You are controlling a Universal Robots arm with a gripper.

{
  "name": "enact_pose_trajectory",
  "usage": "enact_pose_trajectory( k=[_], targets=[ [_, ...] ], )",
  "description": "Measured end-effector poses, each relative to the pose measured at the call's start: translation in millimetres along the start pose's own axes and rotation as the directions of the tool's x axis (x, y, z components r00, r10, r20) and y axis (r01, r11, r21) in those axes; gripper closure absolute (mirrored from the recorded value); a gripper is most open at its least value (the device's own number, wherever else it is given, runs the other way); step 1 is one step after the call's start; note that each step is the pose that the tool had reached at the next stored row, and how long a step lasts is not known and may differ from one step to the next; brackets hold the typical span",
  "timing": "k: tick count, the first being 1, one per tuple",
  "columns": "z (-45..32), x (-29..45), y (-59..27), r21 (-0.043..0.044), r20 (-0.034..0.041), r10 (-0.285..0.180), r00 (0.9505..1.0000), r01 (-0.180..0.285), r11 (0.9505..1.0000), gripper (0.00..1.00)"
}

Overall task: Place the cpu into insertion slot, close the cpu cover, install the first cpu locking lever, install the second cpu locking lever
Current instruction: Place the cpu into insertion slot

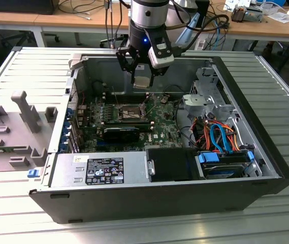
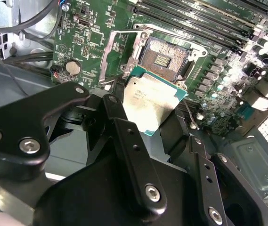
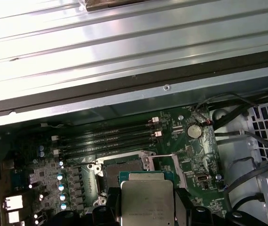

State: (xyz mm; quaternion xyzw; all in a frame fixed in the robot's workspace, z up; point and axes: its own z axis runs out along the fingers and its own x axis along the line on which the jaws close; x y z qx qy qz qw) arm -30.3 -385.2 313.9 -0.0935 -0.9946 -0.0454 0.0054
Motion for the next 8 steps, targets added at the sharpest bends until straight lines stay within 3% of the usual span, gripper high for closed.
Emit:
enact_pose_trajectory(
  k=[8],
  targets=[
    [0.0,0.0,0.0,-0.0006,0.0028,0.032,0.9995,-0.032,0.9995,0.45]
  ],
)
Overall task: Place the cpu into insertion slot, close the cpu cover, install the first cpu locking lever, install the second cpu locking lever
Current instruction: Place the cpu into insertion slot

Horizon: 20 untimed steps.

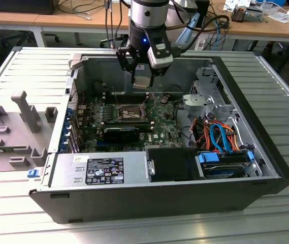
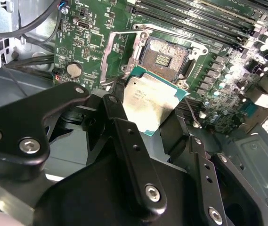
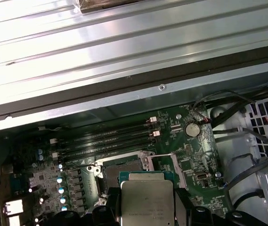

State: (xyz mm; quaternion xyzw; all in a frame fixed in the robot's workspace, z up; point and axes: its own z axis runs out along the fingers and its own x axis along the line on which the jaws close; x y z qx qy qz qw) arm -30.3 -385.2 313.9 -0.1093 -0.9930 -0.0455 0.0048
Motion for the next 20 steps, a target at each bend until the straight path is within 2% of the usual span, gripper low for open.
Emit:
enact_pose_trajectory(
  k=[20],
  targets=[
    [0.2,0.0,0.0,-0.0023,0.0086,0.096,0.9953,-0.096,0.9954,0.45]
  ],
)
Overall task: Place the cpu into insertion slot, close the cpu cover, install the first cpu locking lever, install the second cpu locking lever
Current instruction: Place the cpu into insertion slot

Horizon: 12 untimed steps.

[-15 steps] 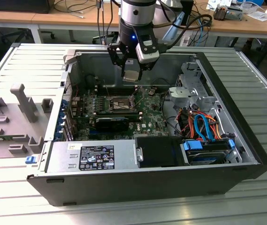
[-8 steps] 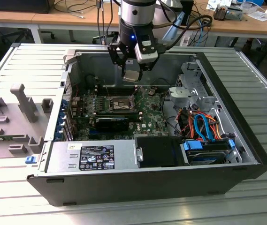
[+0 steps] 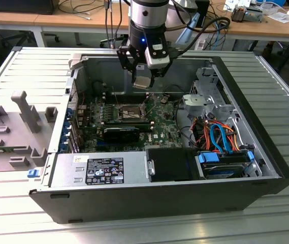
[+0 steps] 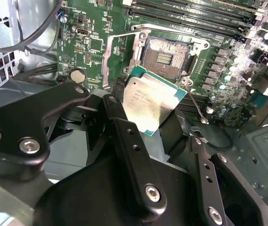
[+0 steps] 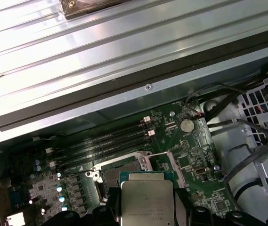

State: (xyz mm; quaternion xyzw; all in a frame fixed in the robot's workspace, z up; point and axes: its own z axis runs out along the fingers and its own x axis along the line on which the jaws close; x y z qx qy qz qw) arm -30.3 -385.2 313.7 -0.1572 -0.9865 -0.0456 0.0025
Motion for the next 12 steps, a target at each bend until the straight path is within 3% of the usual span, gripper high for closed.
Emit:
enact_pose_trajectory(
  k=[12],
  targets=[
    [0.1,0.0,0.0,-0.0013,0.0052,0.058,0.9983,-0.058,0.9983,0.45]
  ],
)
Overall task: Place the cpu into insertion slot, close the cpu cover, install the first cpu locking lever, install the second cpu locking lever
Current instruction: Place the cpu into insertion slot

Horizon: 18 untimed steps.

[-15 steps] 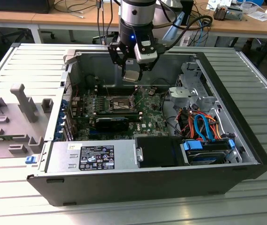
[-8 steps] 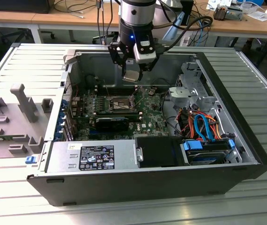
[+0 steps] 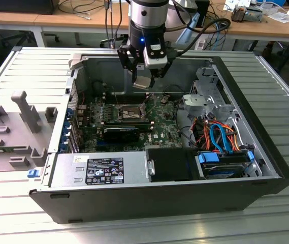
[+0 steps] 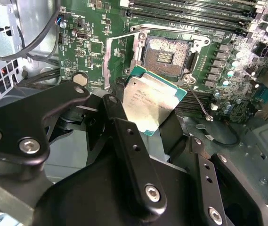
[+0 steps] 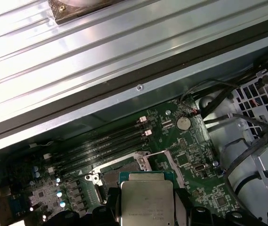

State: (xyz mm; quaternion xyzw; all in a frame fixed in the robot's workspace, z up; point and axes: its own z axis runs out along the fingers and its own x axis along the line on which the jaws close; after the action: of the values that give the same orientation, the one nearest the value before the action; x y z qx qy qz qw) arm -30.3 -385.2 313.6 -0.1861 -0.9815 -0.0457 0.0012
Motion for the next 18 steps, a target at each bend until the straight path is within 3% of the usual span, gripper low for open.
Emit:
enact_pose_trajectory(
  k=[18],
  targets=[
    [0.1,0.0,0.0,-0.0017,0.0068,0.077,0.997,-0.077,0.9971,0.45]
  ],
)
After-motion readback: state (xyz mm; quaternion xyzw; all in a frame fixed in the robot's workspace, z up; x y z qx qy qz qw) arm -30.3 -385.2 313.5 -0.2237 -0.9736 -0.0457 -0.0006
